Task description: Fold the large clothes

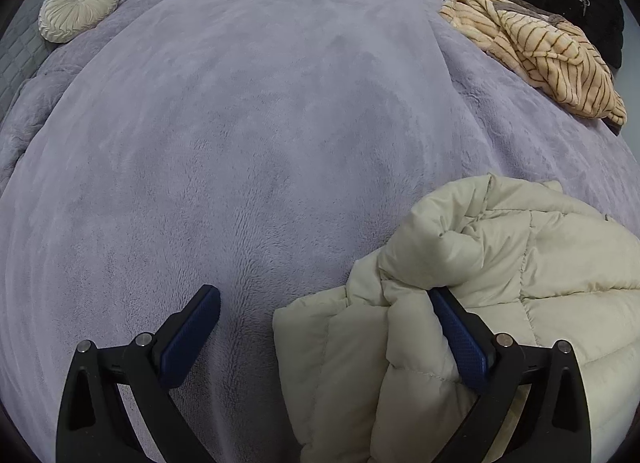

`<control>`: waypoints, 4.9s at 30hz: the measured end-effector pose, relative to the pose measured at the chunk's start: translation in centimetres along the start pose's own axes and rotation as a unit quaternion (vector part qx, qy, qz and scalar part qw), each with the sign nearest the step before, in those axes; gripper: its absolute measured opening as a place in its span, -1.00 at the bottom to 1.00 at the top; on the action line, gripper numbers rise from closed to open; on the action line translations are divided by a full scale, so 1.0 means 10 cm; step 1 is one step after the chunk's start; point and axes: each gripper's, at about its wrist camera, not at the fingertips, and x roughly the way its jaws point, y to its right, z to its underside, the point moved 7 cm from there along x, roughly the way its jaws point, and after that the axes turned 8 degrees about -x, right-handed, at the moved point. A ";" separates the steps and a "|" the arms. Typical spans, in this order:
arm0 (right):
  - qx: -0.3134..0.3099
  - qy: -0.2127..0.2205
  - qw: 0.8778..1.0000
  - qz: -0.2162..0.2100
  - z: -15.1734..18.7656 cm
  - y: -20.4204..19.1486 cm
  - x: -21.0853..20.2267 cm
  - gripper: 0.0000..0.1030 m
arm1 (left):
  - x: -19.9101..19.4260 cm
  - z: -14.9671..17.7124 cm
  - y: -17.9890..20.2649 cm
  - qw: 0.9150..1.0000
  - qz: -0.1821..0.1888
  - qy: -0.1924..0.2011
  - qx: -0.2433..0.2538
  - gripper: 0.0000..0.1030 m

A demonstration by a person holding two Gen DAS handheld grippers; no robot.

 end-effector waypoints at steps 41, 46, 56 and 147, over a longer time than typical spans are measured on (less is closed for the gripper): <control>-0.014 -0.044 0.998 -0.032 0.70 -1.24 -0.98 1.00 | -1.01 0.71 -0.56 0.992 0.070 -0.087 -0.054 1.00; -0.041 -0.068 0.997 -0.008 0.77 -1.51 -0.83 1.00 | -0.88 0.78 -0.56 0.978 0.151 -0.120 -0.079 1.00; -0.075 -0.057 0.995 -0.014 0.52 -1.92 -0.41 -0.73 | -0.51 0.69 -0.35 0.944 0.270 -0.163 -0.095 1.00; 0.212 0.027 0.967 -0.136 1.27 0.28 -0.86 -0.89 | -1.99 1.02 3.03 0.914 0.300 -0.133 0.239 -0.31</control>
